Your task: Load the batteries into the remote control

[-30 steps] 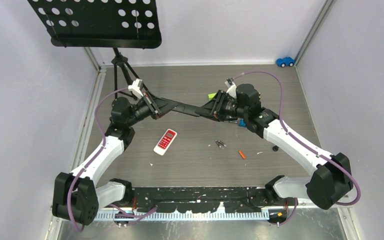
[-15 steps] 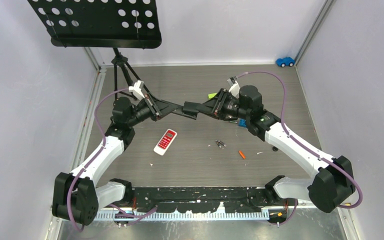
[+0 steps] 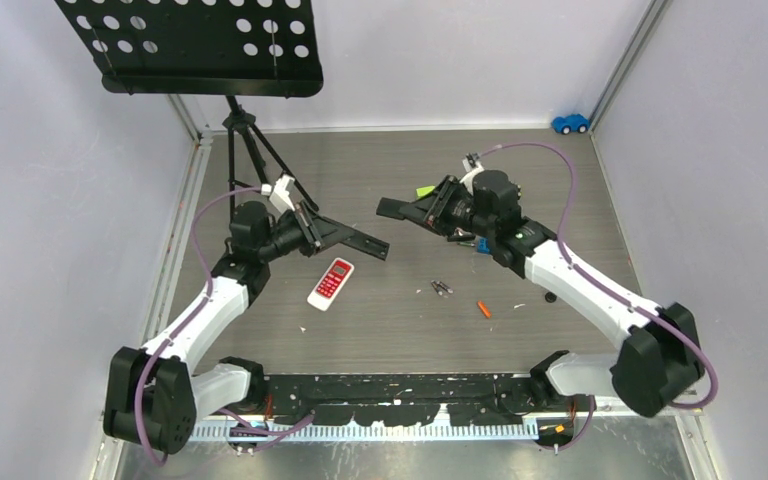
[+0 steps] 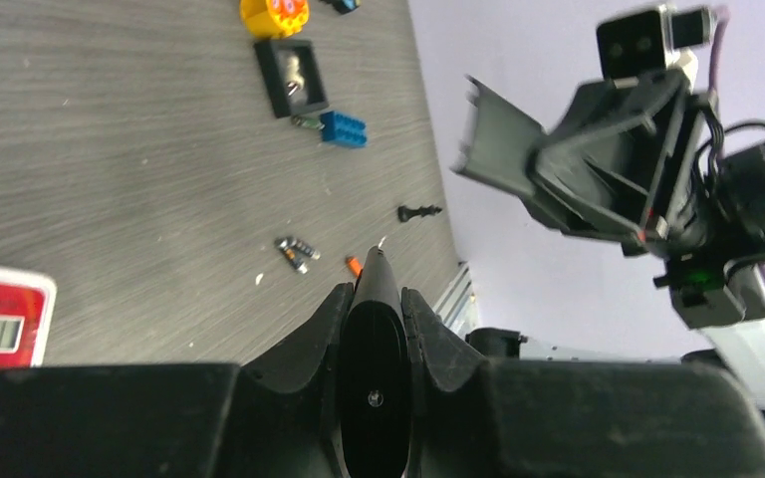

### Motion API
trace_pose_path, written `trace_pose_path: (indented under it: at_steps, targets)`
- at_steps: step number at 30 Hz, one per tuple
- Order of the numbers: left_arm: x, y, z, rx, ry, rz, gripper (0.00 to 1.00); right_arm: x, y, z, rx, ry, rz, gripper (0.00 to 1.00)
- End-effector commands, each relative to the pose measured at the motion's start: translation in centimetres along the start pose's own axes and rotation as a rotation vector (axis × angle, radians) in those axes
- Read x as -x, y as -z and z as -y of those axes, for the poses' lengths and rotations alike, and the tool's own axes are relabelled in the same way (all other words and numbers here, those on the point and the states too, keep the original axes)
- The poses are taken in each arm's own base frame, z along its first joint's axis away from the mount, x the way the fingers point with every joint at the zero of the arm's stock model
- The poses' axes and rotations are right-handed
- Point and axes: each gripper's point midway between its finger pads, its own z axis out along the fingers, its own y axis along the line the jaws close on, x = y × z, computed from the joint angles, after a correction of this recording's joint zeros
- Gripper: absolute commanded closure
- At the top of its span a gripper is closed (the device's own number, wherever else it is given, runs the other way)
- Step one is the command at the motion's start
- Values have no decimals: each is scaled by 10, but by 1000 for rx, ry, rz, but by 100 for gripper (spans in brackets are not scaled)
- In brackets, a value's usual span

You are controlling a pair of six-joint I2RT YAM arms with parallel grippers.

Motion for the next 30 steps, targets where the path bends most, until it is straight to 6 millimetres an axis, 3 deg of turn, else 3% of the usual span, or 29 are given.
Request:
trace_pose_path:
  at_steps: [1,5,11,15,17,21,24,27,30]
  targets:
    - [-8,11,-1,13,-103,-18,100,3,-27,54,-197,33,-3,100]
    - [-14,19,3,19,-149,-47,100,-13,-51,103,-308,35,-76,100]
    - [-19,24,5,25,-173,-75,100,-34,-72,158,-431,28,-171,98]
    - [-21,22,11,-17,-180,-103,100,-41,-69,179,-507,-12,-170,64]
    - [-22,22,18,-55,-195,-116,100,-41,-65,181,-526,-9,-169,52]
    - [-17,24,35,-114,-238,-105,100,-33,-55,166,-498,46,-151,40]
    - [-14,27,49,-154,-278,-110,100,-33,-47,138,-381,109,-165,35]
    - [-18,31,56,-184,-324,-144,100,-41,-33,101,-202,187,-214,32]
    - [-23,35,58,-192,-352,-183,100,-59,-11,48,84,275,-293,26]
